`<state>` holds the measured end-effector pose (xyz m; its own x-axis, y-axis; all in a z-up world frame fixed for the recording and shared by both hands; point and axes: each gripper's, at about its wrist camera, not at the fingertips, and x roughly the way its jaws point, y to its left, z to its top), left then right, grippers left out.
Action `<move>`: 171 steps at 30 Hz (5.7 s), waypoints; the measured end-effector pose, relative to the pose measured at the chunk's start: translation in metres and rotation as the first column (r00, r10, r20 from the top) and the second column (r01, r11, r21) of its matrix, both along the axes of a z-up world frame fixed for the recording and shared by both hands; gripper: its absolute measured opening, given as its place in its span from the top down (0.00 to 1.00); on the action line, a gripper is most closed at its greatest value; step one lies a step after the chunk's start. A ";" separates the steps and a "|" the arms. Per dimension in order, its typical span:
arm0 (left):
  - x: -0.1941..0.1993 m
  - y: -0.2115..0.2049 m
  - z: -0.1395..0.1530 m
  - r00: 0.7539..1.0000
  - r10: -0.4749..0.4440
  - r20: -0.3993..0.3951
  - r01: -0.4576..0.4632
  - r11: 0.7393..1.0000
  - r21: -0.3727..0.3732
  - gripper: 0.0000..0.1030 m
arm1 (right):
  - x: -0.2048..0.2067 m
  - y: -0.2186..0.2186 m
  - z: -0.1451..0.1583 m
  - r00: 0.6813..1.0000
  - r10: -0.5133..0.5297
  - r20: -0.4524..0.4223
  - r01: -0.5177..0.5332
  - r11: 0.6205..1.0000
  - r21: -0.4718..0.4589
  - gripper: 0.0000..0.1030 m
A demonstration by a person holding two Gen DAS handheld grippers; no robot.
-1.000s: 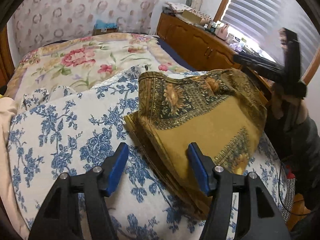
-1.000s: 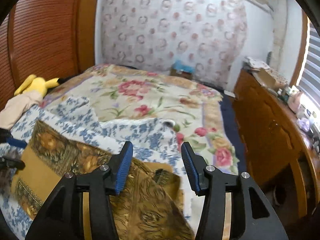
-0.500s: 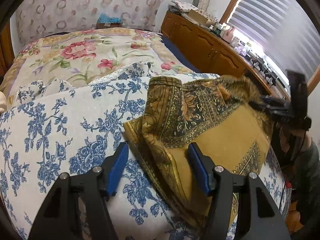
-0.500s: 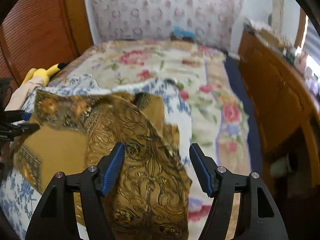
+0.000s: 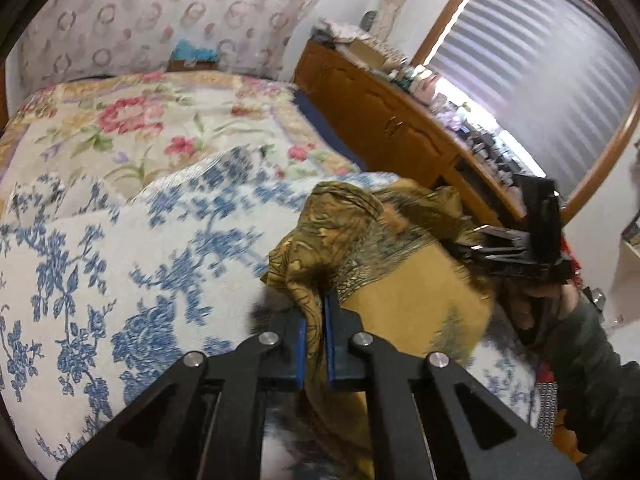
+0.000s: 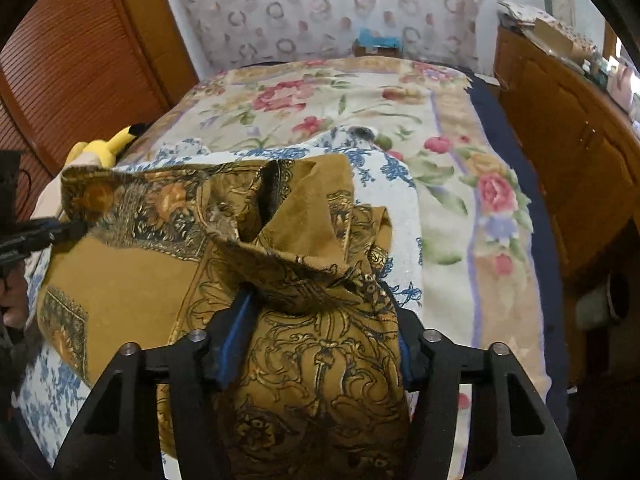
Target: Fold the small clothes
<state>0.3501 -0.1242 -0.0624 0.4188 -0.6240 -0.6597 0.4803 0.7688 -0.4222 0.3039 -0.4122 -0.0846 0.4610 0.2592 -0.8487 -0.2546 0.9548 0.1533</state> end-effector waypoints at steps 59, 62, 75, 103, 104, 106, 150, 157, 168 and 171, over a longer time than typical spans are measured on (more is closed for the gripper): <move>-0.176 0.372 -0.016 0.754 0.650 0.092 -0.648 0.759 -0.058 0.84 | 0.101 0.532 0.055 0.761 0.555 0.337 -0.555 0.825 -0.105 0.57; -0.181 0.373 -0.004 0.736 0.661 0.147 -0.662 0.748 -0.046 0.66 | 0.093 0.518 0.062 0.761 0.532 0.371 -0.540 0.837 -0.091 0.50; -0.141 0.340 0.006 0.777 0.584 0.235 -0.611 0.789 0.060 0.42 | 0.096 0.506 -0.004 0.799 0.574 0.180 -0.580 0.814 -0.020 0.41; -0.178 0.209 0.052 0.796 0.468 0.385 -0.554 0.819 0.151 0.41 | -0.086 0.309 0.098 0.875 0.285 0.391 -0.307 0.952 -0.006 0.26; -0.180 0.203 0.053 0.797 0.463 0.389 -0.550 0.821 0.150 0.41 | -0.093 0.303 0.100 0.877 0.272 0.397 -0.294 0.956 -0.007 0.24; -0.186 0.191 0.056 0.801 0.449 0.396 -0.537 0.831 0.144 0.41 | -0.109 0.285 0.106 0.879 0.237 0.413 -0.260 0.966 -0.002 0.24; -0.249 0.104 0.097 0.782 0.370 0.502 -0.488 0.864 0.122 0.41 | -0.232 0.155 0.136 0.827 -0.111 0.551 0.115 0.993 0.027 0.23; -0.252 0.102 0.101 0.778 0.367 0.509 -0.486 0.866 0.119 0.41 | -0.233 0.154 0.136 0.826 -0.112 0.552 0.116 0.993 0.028 0.23; -0.253 0.102 0.101 0.777 0.366 0.512 -0.483 0.868 0.113 0.41 | -0.233 0.153 0.136 0.826 -0.112 0.553 0.116 0.993 0.027 0.23; -0.253 0.102 0.100 0.777 0.369 0.509 -0.487 0.866 0.115 0.41 | -0.232 0.152 0.136 0.825 -0.113 0.554 0.117 0.993 0.028 0.23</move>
